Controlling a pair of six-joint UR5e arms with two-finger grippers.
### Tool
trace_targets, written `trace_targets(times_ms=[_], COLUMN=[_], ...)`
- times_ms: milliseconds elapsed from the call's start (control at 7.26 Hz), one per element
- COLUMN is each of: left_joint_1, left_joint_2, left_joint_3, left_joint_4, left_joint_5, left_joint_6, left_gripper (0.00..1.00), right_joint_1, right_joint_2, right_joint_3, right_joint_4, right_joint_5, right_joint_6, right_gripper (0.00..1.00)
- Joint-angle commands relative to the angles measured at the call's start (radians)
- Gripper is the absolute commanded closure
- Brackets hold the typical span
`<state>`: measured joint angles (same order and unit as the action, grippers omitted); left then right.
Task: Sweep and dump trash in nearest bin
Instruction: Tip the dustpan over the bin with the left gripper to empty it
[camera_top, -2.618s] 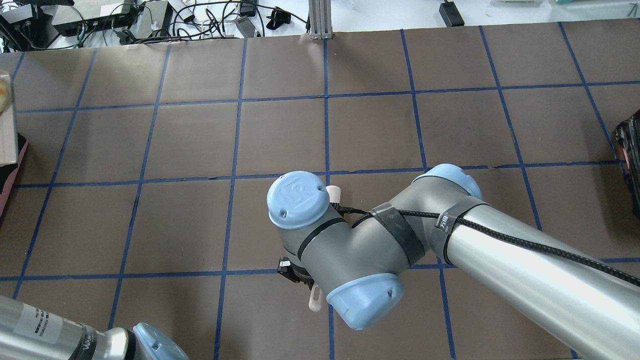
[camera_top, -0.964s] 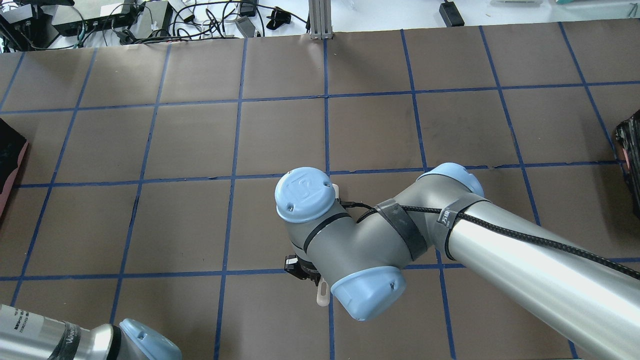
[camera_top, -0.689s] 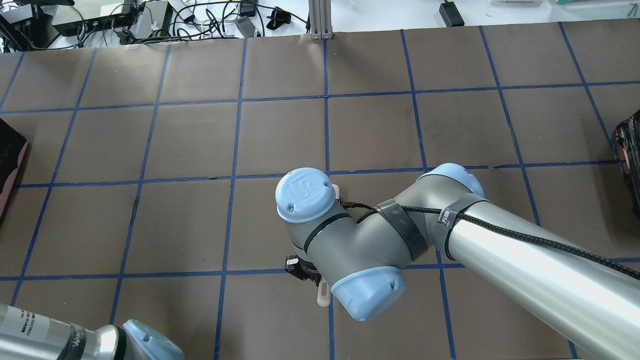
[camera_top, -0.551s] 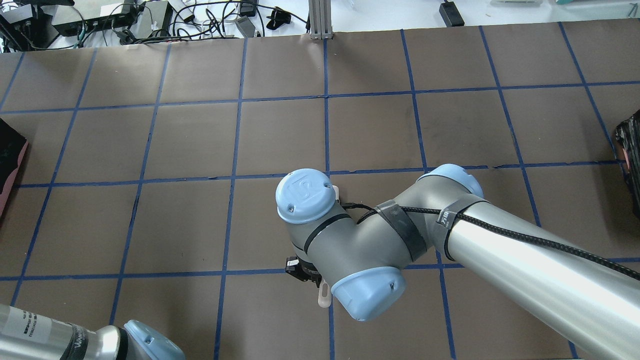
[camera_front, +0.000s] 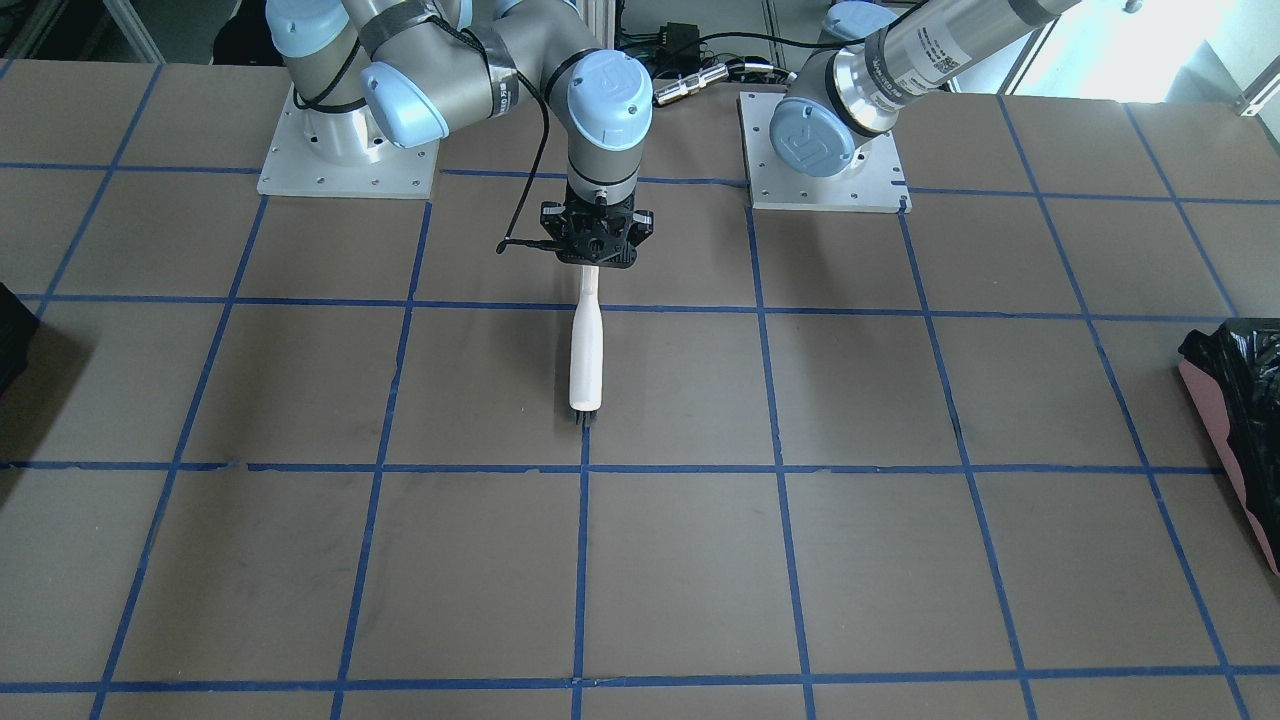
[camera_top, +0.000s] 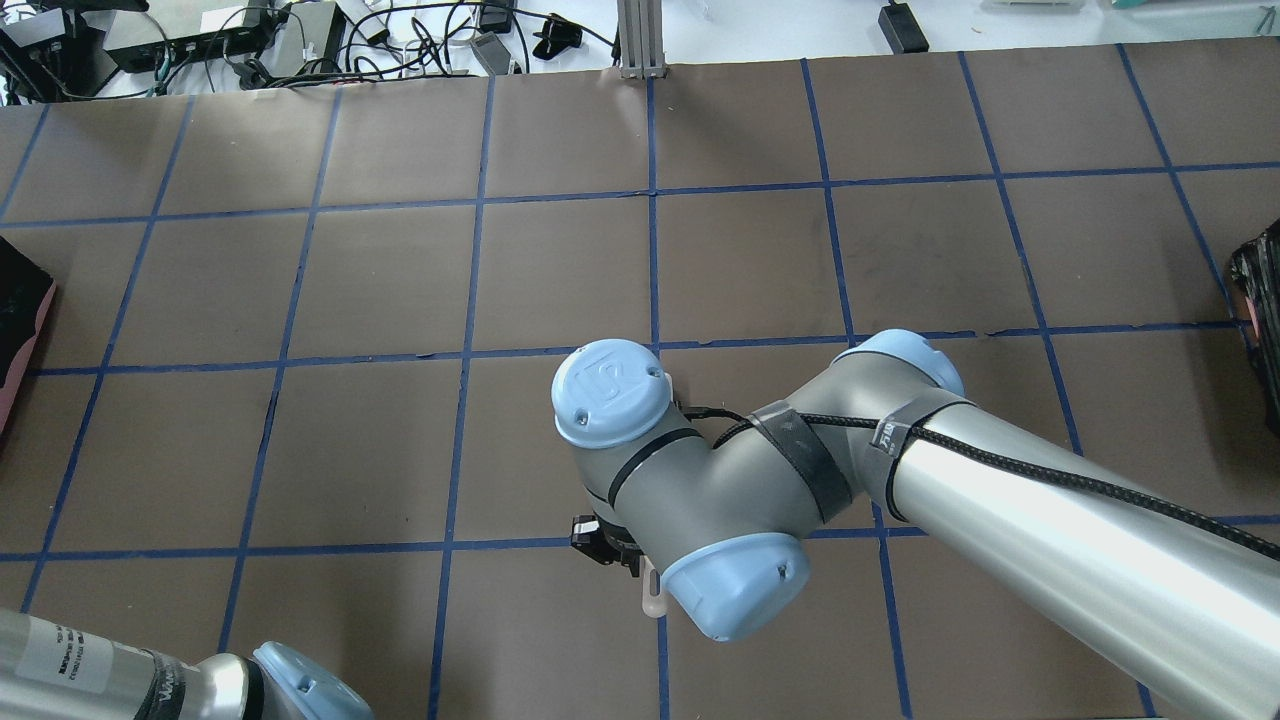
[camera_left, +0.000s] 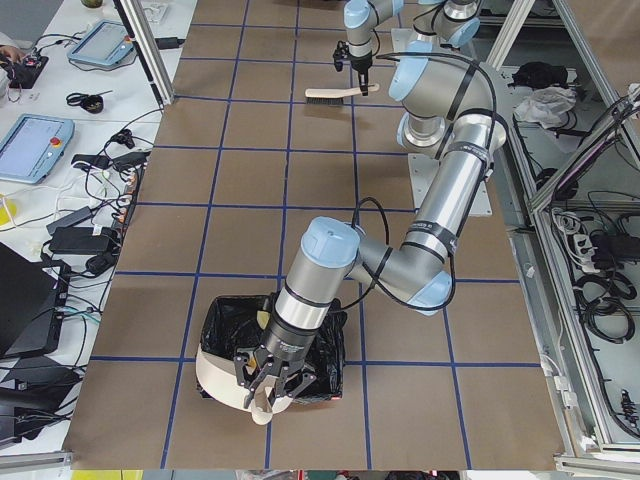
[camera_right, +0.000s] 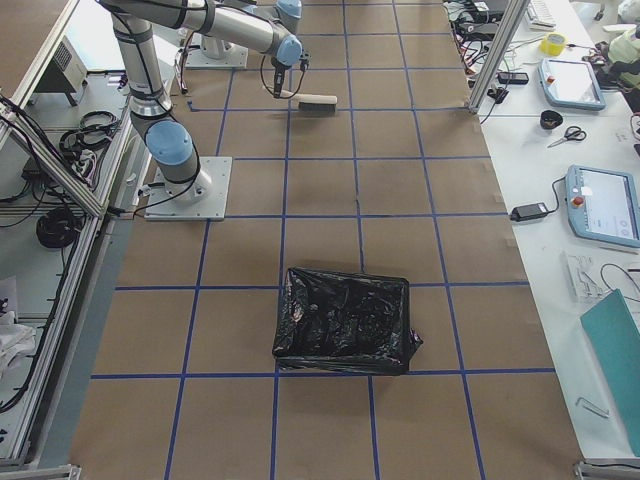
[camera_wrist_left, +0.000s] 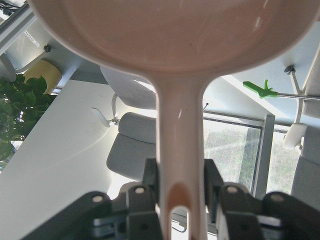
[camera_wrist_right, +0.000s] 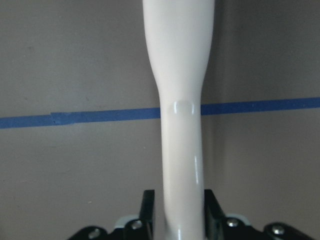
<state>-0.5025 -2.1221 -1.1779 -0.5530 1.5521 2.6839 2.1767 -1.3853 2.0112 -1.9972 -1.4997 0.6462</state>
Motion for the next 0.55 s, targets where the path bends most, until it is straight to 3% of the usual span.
trace_targets(times_ms=[0, 276, 413], left_joint_1=[-0.043, -0.099, -0.129], left_joint_2=[0.036, 0.062, 0.063], left_joint_3=[0.033, 0.072, 0.073], left_joint_4=[-0.013, -0.214, -0.228], left_joint_5=[0.0, -0.068, -0.134], left_joint_6=[0.027, -0.069, -0.1], left_gripper=[1.0, 1.0, 1.0], right_joint_1=[0.0, -0.002, -0.005], right_joint_2=[0.0, -0.003, -0.012], right_joint_3=[0.0, -0.009, -0.034], right_joint_4=[0.0, -0.002, 0.0], right_joint_5=[-0.004, -0.029, -0.1], right_joint_6=[0.001, -0.002, -0.022], right_gripper=[0.33, 0.28, 0.23])
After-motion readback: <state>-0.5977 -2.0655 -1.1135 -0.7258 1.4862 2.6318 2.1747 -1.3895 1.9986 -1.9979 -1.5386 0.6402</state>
